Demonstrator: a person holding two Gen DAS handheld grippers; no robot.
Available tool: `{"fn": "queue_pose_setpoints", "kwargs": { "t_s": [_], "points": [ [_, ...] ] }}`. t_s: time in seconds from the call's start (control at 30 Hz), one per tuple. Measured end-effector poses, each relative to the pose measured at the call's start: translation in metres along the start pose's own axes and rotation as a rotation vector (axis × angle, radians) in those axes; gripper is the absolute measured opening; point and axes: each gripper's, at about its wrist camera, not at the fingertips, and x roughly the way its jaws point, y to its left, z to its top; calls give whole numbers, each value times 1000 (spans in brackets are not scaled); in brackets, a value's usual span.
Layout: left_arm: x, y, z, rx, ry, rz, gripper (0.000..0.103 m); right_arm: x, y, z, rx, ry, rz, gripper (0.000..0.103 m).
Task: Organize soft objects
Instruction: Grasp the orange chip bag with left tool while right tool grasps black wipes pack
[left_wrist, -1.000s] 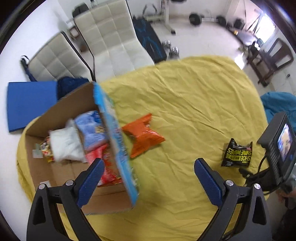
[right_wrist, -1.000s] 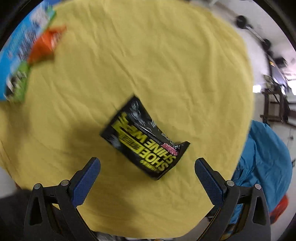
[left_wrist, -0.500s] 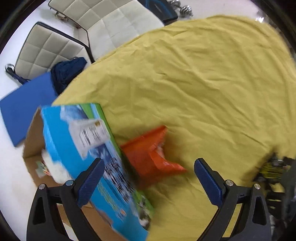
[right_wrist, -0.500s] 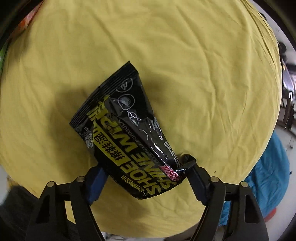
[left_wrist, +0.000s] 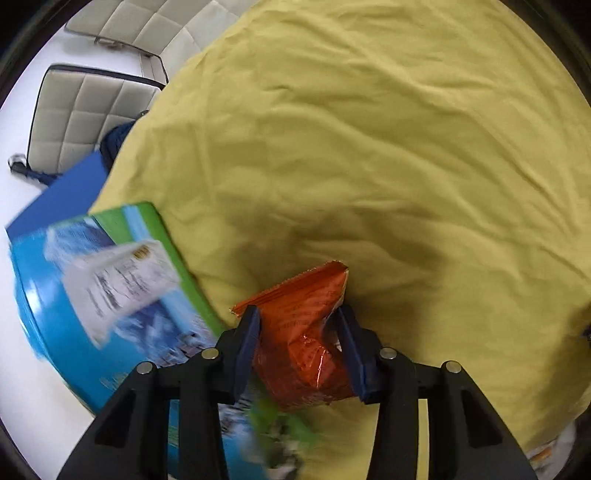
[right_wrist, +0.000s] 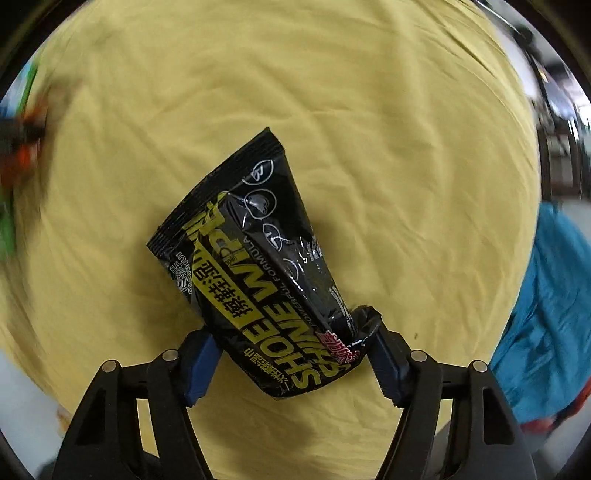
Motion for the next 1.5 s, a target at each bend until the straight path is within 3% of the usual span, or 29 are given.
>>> {"fn": "queue_pose_setpoints", "kwargs": {
  "t_s": [0.17, 0.27, 0.4, 0.47, 0.6, 0.73, 0.87, 0.93, 1.07, 1.17, 1.2, 1.3, 1.5],
  "points": [
    [-19, -32, -21, -50, -53, -221, 41, -14, -36, -5, 157, -52, 79, 73],
    [-31, -49, -30, -62, -86, -303, 44, -18, -54, -7, 219, -65, 141, 75],
    [-45, -36, -39, -163, -116, -436, 46, -16, -71, -10, 249, -30, 260, 82],
    [-54, -25, -42, -197, -135, -485, 56, -22, -77, -13, 249, -48, 252, 84],
    [-64, -6, -53, -264, -188, -502, 61, -38, -86, -23, 243, -140, 228, 88],
    [-43, 3, -64, -256, -112, -540, 61, -43, -79, -14, 165, -142, 184, 88],
    [-16, -18, -66, -245, -30, -552, 61, -37, -61, -1, 60, -98, 122, 89],
    [-5, -21, -67, -261, -21, -556, 61, -36, -58, 1, 76, -96, 117, 89],
    [4, -27, -75, -291, -41, -555, 59, -37, -61, 3, 178, -51, 158, 87],
    [6, -41, -86, -294, -67, -544, 56, -39, -65, -2, 242, -3, 295, 87],
    [5, -46, -90, -295, -71, -544, 55, -44, -66, -4, 234, -19, 299, 88],
    [6, -54, -99, -293, -83, -544, 55, -58, -51, 1, 152, -94, 174, 95],
    [22, -51, -116, -317, -69, -611, 56, -40, -16, 16, 46, -42, 103, 94]
  ]
}}
